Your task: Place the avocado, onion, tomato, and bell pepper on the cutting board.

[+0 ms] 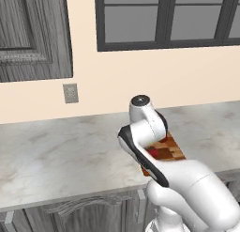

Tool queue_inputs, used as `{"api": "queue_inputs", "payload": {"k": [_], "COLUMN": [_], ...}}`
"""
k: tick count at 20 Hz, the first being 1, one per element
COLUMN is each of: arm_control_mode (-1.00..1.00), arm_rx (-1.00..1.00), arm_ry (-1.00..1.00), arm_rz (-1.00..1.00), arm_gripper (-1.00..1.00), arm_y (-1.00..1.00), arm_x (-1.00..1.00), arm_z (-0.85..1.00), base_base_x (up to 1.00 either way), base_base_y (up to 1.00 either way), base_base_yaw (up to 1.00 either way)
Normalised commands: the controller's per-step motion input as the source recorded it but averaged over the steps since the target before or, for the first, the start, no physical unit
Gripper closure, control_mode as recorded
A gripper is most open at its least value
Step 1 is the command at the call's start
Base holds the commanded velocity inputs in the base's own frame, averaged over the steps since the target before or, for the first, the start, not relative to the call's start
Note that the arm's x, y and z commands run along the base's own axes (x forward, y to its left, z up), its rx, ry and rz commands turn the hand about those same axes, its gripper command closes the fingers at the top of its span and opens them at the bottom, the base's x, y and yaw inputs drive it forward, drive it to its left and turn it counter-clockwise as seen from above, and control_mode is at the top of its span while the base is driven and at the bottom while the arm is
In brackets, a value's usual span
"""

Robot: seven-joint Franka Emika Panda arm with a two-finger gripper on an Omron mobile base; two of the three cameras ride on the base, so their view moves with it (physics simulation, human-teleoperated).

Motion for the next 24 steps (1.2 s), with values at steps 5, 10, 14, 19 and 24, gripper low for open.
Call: {"api": "queue_inputs", "payload": {"k": [5,10,14,19,24], "arm_control_mode": [-1.0,-1.0,-1.0,-1.0,-1.0], "arm_rx": [0.0,0.0,0.01,0.05,0.05], "arm_ry": [0.03,0.03,0.03,0.01,0.07], "arm_rz": [-0.04,-0.05,-0.04,-0.02,0.0], "arm_gripper": [1.0,1.0,1.0,1.0,1.0], "arm_y": [-0.68,-0.68,-0.58,-0.32,-0.17], "arm_x": [0.0,-0.03,-0.02,0.05,0.14], "arm_z": [0.1,0.03,-0.03,-0.33,-0.37], "base_base_x": [0.0,0.0,0.0,0.0,0.0], "base_base_y": [0.0,0.0,0.0,0.0,0.0], "base_base_yaw": [0.0,0.0,0.0,0.0,0.0]}}
